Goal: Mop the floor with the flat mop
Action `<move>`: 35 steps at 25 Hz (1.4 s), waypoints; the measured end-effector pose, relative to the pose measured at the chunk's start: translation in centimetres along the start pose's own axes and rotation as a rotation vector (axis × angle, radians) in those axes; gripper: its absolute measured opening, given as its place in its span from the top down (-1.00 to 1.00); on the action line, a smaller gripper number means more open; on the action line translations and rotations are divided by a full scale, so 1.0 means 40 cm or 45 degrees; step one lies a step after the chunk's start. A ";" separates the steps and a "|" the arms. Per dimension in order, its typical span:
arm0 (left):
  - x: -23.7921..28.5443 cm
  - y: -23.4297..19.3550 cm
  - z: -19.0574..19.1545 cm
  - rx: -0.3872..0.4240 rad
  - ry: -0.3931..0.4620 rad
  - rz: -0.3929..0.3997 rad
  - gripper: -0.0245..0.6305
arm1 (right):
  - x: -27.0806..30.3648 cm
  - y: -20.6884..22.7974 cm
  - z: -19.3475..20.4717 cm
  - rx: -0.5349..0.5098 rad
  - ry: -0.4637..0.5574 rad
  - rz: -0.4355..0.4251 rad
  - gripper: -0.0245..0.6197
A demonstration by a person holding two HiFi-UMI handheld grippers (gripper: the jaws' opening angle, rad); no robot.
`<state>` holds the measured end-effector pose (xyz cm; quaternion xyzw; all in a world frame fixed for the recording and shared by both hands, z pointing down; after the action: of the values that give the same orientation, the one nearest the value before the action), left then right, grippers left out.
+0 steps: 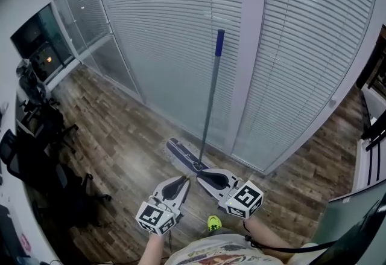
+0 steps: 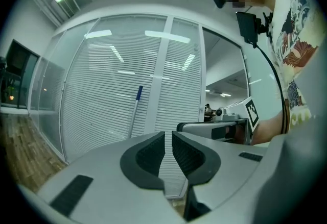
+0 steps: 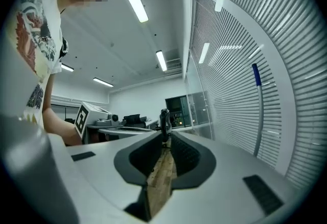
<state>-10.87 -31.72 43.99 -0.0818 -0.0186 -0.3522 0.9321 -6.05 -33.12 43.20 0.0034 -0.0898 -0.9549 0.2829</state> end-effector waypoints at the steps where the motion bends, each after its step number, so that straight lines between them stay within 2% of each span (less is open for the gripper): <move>1: 0.027 -0.016 -0.006 0.001 0.006 0.000 0.78 | 0.007 0.028 -0.004 -0.002 0.001 -0.002 0.80; 7: 0.150 -0.100 -0.017 -0.022 0.017 0.006 0.78 | 0.057 0.186 -0.020 0.004 0.013 0.033 0.80; 13: 0.236 -0.164 -0.041 0.036 -0.010 0.065 0.78 | 0.099 0.272 -0.062 -0.024 0.040 0.089 0.80; 18: 0.323 -0.259 -0.067 0.073 -0.013 0.137 0.78 | 0.175 0.356 -0.087 -0.046 0.052 0.154 0.80; 22: 0.414 -0.345 -0.087 0.080 -0.022 0.217 0.78 | 0.230 0.453 -0.114 -0.043 0.055 0.233 0.80; 27: 0.535 -0.466 -0.118 0.145 -0.041 0.323 0.78 | 0.310 0.593 -0.150 -0.051 0.077 0.367 0.80; 35: 0.691 -0.662 -0.174 0.197 -0.055 0.429 0.77 | 0.444 0.770 -0.228 -0.086 0.097 0.551 0.78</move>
<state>-7.77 -70.50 43.35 -0.0192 -0.0519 -0.1867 0.9809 -3.81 -69.63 40.34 0.0107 -0.0456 -0.8736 0.4845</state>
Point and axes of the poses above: the fingertips, and each gripper's own axes: x forward along the fingers, y to its right, z out of its underside, the point moved 1 cm from there along -x, backward along the fingers, and after that the axes turned 9 degrees about z, right-handed, at the moved point
